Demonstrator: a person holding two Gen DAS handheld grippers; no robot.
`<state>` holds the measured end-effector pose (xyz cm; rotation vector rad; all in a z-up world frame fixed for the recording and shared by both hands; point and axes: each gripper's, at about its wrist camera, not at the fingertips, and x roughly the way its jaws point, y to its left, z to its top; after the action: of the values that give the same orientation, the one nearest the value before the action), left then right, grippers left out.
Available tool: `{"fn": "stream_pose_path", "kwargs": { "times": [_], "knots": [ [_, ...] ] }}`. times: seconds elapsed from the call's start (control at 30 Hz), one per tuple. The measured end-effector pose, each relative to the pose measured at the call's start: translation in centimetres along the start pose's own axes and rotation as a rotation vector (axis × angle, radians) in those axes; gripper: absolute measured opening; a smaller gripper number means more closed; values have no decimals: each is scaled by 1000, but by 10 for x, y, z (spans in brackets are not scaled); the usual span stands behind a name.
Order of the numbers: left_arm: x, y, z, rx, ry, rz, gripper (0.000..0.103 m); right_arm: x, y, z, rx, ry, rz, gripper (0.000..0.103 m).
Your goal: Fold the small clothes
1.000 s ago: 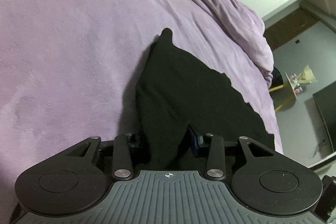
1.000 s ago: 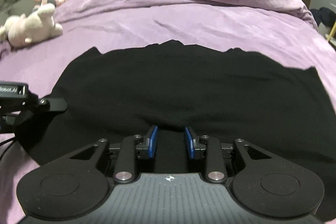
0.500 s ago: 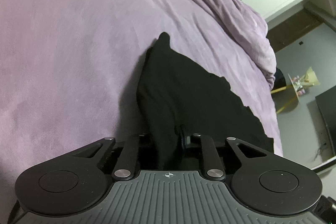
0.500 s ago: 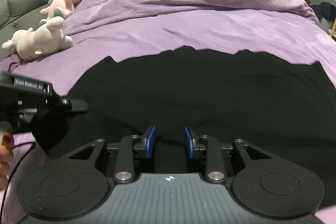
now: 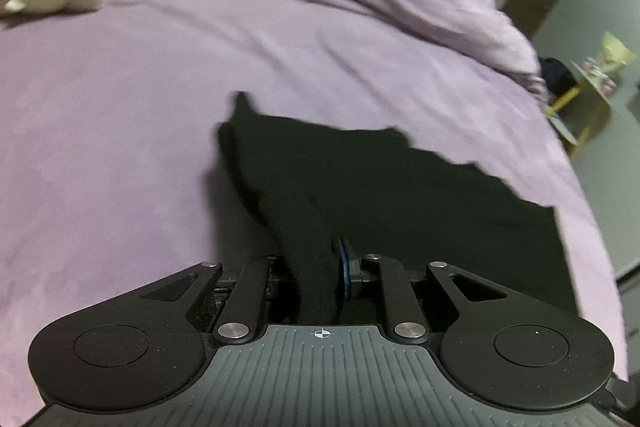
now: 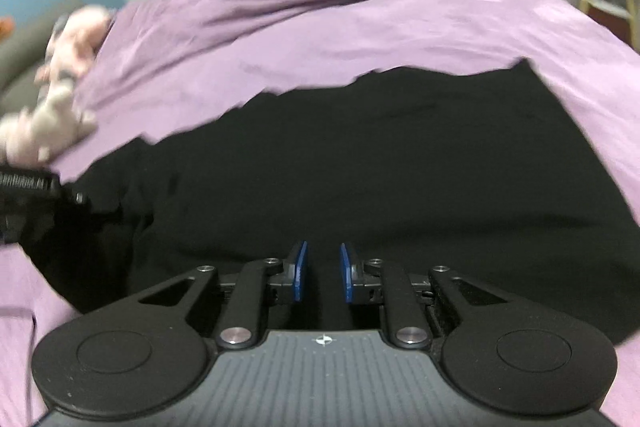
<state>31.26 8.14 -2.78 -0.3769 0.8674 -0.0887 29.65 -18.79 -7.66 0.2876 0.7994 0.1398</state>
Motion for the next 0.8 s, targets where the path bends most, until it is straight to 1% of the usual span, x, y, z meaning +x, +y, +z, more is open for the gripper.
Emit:
{"fn": "stream_pose_path", "kwargs": {
  "times": [0.1,0.17,0.23,0.27,0.3,0.33,0.43,0.47,0.5,0.57,0.63,0.67,0.73,0.77,0.8],
  "knots": [
    [4,-36,1,42,-13,-90,17,-12,-22,3,59,-37,-15,17],
    [16,-60,-7,72,10,-135,17,-17,-32,5,82,-46,-26,17],
    [34,-78,-18,105,33,-154,22,-19,-40,4,91,-45,-33,18],
    [43,-84,-24,111,51,-167,30,-21,-44,3,88,-41,-35,18],
    [49,-87,-31,103,74,-182,36,-23,-48,1,88,-38,-38,18],
    [52,-87,-36,90,95,-205,36,-23,-51,2,89,-34,-40,18],
    [45,-82,-48,50,144,-334,36,-23,-58,-1,105,-28,-23,18],
    [36,-79,-50,45,133,-362,36,-22,-59,0,110,-27,-11,18],
    [24,-75,-52,52,102,-373,36,-23,-60,-1,113,-30,-2,18],
    [4,-67,-52,76,32,-346,36,-23,-59,0,117,-37,18,18],
    [-5,-59,-52,73,-29,-247,36,-22,-56,1,141,-33,64,18],
    [-4,-56,-52,69,-38,-202,36,-20,-55,1,155,-27,93,19],
    [7,-53,-56,71,-19,-137,34,-14,-52,2,180,-6,155,23],
    [14,-51,-60,71,-5,-120,33,-9,-51,2,182,10,176,25],
    [20,-52,-63,69,4,-124,34,-4,-48,0,179,32,195,25]
  ]
}}
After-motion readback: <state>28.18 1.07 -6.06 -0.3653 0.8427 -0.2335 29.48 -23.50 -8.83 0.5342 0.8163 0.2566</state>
